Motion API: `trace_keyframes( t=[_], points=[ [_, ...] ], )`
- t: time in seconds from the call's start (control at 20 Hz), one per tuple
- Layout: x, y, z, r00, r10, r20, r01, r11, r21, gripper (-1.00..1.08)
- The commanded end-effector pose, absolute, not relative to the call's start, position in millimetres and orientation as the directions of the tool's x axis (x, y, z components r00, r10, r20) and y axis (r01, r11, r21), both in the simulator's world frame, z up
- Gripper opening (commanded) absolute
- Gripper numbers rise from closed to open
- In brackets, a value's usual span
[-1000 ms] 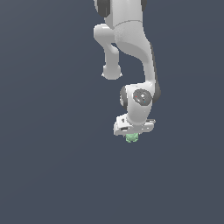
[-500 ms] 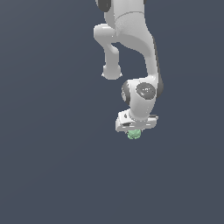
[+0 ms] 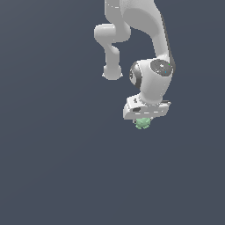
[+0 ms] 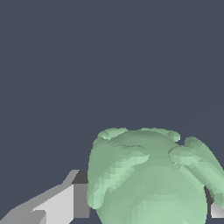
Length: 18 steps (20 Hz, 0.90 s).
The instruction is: Pick up the object and move it to a goal position.
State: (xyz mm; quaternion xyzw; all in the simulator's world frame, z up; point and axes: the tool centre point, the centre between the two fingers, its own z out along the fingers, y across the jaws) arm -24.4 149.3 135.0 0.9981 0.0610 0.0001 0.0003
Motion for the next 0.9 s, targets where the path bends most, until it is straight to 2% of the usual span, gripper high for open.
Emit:
trace_keyframes(
  t=[0.0, 0.4, 0.85],
  points=[
    [-31, 158, 155, 0.993, 0.122, 0.000, 0.122, -0.993, 0.001, -1.00],
    [-44, 177, 198, 0.993, 0.122, 0.000, 0.122, -0.993, 0.001, -1.00],
    [-43, 179, 202, 0.993, 0.121, 0.000, 0.121, -0.993, 0.000, -1.00]
  ],
)
